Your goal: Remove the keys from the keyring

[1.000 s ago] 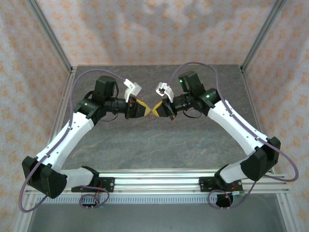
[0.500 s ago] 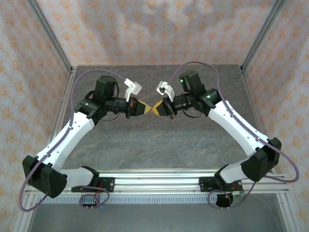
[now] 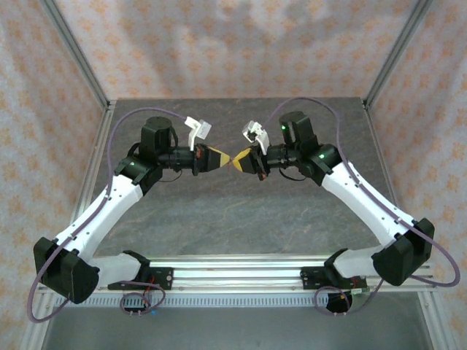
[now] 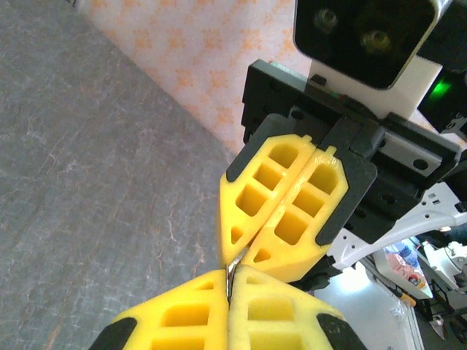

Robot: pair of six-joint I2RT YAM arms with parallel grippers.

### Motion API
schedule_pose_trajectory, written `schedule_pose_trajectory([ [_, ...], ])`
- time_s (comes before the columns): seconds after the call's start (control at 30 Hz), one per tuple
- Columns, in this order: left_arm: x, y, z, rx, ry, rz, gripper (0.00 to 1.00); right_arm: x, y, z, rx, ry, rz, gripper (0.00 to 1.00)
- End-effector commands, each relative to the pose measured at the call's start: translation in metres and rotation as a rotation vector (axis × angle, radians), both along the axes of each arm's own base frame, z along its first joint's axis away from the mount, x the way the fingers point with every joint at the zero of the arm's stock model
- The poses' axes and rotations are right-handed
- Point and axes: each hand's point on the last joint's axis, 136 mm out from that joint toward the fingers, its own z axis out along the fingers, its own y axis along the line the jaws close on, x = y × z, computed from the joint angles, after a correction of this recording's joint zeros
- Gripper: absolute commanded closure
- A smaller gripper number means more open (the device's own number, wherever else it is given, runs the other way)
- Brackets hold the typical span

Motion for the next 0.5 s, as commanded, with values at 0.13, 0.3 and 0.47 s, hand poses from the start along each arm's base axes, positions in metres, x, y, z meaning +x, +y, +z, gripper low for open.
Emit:
schedule_pose_trajectory([
  [0.13,0.011,0.008,0.027,-0.074,-0.083,0.076,1.0,-0.01,-0.002,0.016,0.073,-0.056,0.01,1.0],
  [0.3,0.015,0.009,0.026,-0.072,-0.074,0.097,1.0,-0.012,-0.002,0.019,0.094,-0.071,0.011,1.0],
  [0.47,0.02,0.011,0.025,-0.076,-0.067,0.12,1.0,-0.014,0.0,0.013,0.073,-0.09,0.008,1.0],
])
